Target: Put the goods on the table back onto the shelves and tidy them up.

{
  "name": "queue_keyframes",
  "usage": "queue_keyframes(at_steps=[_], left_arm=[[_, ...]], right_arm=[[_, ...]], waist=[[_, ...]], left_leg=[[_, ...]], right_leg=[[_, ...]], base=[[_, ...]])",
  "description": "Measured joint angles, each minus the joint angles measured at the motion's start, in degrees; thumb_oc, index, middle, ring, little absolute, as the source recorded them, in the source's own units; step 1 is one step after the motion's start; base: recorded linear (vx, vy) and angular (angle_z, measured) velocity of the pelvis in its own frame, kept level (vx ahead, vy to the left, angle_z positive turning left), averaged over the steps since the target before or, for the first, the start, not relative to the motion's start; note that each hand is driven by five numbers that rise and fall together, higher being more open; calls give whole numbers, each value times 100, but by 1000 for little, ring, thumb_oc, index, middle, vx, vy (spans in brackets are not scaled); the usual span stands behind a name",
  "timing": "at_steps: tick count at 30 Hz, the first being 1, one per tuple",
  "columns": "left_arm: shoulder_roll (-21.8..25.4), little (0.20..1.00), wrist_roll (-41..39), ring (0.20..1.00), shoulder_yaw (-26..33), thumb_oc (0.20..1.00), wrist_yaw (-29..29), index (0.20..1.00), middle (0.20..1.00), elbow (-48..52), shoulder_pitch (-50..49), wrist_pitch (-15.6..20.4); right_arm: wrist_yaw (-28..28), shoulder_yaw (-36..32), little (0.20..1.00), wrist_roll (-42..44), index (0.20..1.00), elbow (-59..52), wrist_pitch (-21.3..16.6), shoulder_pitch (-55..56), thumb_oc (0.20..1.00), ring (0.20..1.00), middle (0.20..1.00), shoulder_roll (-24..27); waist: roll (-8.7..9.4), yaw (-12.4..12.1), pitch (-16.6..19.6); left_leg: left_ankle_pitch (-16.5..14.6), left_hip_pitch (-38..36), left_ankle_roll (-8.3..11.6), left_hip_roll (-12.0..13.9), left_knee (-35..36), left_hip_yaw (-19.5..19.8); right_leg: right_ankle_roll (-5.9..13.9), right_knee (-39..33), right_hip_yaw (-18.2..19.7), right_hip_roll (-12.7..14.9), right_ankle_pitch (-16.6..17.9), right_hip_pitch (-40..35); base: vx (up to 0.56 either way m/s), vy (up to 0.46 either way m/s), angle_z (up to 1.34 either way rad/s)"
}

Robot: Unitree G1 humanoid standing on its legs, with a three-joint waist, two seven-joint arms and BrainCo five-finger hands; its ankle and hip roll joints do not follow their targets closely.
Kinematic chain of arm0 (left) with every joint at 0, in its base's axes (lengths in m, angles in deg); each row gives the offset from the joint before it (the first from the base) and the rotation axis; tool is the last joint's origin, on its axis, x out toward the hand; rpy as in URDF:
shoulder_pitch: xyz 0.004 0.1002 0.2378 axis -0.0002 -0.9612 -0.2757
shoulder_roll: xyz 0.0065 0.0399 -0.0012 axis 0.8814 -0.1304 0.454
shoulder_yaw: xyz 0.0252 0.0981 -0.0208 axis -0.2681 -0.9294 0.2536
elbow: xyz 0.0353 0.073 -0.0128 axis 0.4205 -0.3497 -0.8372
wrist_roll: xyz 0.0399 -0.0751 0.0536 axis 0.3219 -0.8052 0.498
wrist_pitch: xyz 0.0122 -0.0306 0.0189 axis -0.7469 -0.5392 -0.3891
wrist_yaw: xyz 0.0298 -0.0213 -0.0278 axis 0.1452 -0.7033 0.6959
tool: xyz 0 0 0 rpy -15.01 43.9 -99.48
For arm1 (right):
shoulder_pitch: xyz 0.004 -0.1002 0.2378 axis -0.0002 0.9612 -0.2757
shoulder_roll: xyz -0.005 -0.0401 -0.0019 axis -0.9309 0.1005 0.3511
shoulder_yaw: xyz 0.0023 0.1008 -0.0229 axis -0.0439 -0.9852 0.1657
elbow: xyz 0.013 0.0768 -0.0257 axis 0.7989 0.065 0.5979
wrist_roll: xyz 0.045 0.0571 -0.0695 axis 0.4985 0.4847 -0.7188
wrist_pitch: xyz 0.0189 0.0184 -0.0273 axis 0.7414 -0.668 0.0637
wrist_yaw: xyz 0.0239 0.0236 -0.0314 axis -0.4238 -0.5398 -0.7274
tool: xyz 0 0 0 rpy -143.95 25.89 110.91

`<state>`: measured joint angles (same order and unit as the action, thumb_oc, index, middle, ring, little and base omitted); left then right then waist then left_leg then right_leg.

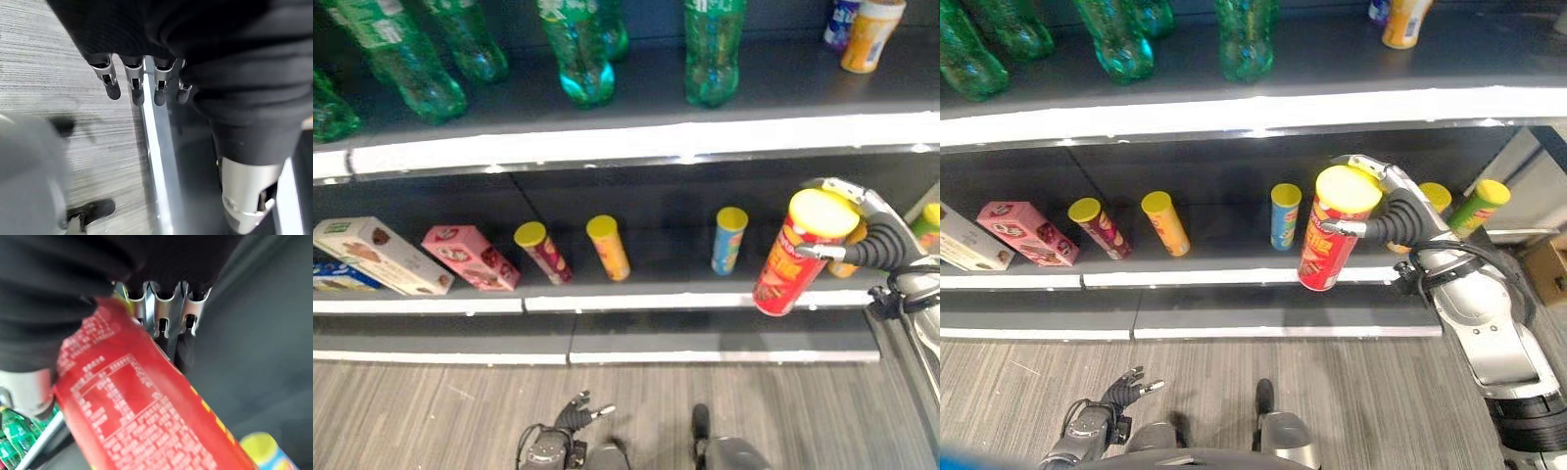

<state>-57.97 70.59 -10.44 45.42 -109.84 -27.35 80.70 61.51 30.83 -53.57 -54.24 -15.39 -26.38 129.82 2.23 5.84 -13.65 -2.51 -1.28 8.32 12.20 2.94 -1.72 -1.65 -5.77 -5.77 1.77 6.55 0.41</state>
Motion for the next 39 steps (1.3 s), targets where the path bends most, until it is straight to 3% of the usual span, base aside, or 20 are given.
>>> queue_keyframes(at_steps=[2, 3, 4, 5, 7, 8, 11, 14, 21, 25, 29, 34, 39], left_arm=[[23, 1000, -4, 1000, -86, 1000, 21, 1000, 1000, -75, 49, 12], [21, 1000, -4, 1000, -91, 1000, 24, 1000, 1000, -71, 92, 14], [21, 1000, -2, 1000, -95, 1000, 25, 1000, 1000, -30, 46, 21], [-3, 1000, 9, 1000, -167, 1000, 23, 1000, 1000, -28, -32, 35], [8, 1000, 17, 1000, -179, 1000, 39, 1000, 1000, -29, -78, 33], [0, 1000, 18, 1000, -186, 1000, 42, 1000, 1000, -11, -145, 26], [73, 1000, 20, 1000, -195, 1000, 175, 1000, 1000, 193, -413, 42], [221, 1000, 19, 1000, -187, 1000, 238, 1000, 1000, 192, -460, 51], [278, 1000, 20, 1000, -200, 1000, 283, 1000, 1000, 210, -307, 64], [274, 1000, 13, 1000, -248, 1000, 390, 1000, 1000, 413, -297, 124], [243, 1000, 5, 1000, -264, 1000, 430, 1000, 1000, 682, -300, 141], [243, 1000, 0, 1000, -384, 1000, 448, 1000, 1000, 988, -151, 184], [241, 1000, -2, 1000, -488, 1000, 454, 1000, 1000, 1083, 40, 234]], right_arm=[[35, 307, 200, 4, 200, 199, 2, -147, 200, 200, 200, -28], [91, 431, 200, -1, 200, 257, 3, -260, 200, 200, 200, 5], [97, 450, 200, -18, 200, 291, 0, -310, 200, 200, 200, 24], [81, 448, 200, -67, 200, 299, -4, -307, 200, 200, 200, 84], [18, 529, 200, -438, 200, 307, -4, -293, 200, 200, 200, 64], [-18, 594, 200, -582, 200, 310, 2, -283, 200, 200, 200, 68], [-188, 859, 200, -982, 200, 353, 37, -445, 200, 200, 200, -258], [-308, 1199, 200, -1397, 200, 357, 52, -655, 200, 200, 200, -253], [-823, 1280, 200, -2100, 200, 1048, 205, -1395, 200, 200, 200, -228], [-1106, 1272, 200, -2551, 200, 1372, 264, -1416, 200, 200, 200, -151], [-1290, 1272, 200, -2806, 200, 1401, 283, -1425, 200, 200, 200, -3], [-1629, 1274, 200, -3051, 200, 1404, 342, -1792, 200, 200, 200, 10], [-1954, 1287, 200, -3430, 200, 1425, 392, -2276, 200, 200, 200, 7]], waist=[[-59, -1, 7], [-77, -34, -12], [-210, -61, 36], [-459, -56, 106], [-476, -157, 117], [-520, -125, 124], [-465, -167, 202], [-371, -357, 251], [-399, -478, 229], [-636, -453, 37], [-802, -452, -262], [-872, -434, -705], [-930, -450, -855]], left_leg=[[87, -73, 129, 80, 266, 283], [95, -87, 115, 53, 266, 231], [117, -131, 78, -55, 266, 226], [135, -198, 1, -186, 264, -14], [319, -190, -84, -426, 261, -277], [399, -189, -201, -534, 263, -366], [405, -178, -634, -1192, 263, -530], [410, -73, -750, -1429, 232, -531], [451, 320, -791, -1433, 231, -518], [495, 502, -729, -1344, 234, -385], [572, 722, -641, -1194, 233, -367], [636, 875, -553, -1051, 232, -395], [665, 1047, -540, -1025, 231, -410]], right_leg=[[67, -18, 135, -71, 19, 34], [68, -19, 203, -62, 20, 59], [135, -19, 282, -57, 27, 62], [259, -20, 302, -43, 28, 81], [402, -21, 288, 271, -34, 133], [506, -18, 237, 437, -50, 134], [815, -13, 197, 1078, 57, 186], [1101, 14, 221, 1333, 308, 283], [1157, 11, 169, 1352, 317, 647], [1230, -19, 24, 1312, 249, 754], [1159, -18, 9, 1138, 301, 979], [1049, -4, 65, 976, 385, 1174], [994, 11, 103, 910, 429, 1368]], base=[[106, 197, -33], [141, 325, -56], [193, 476, -59], [203, 496, -61], [101, 282, -46], [53, 272, -18], [30, 274, 4], [-21, 191, 13], [-20, 13, 4], [-30, -80, 14], [-27, -68, -2], [-38, -44, -10], [-19, -9, -3]])
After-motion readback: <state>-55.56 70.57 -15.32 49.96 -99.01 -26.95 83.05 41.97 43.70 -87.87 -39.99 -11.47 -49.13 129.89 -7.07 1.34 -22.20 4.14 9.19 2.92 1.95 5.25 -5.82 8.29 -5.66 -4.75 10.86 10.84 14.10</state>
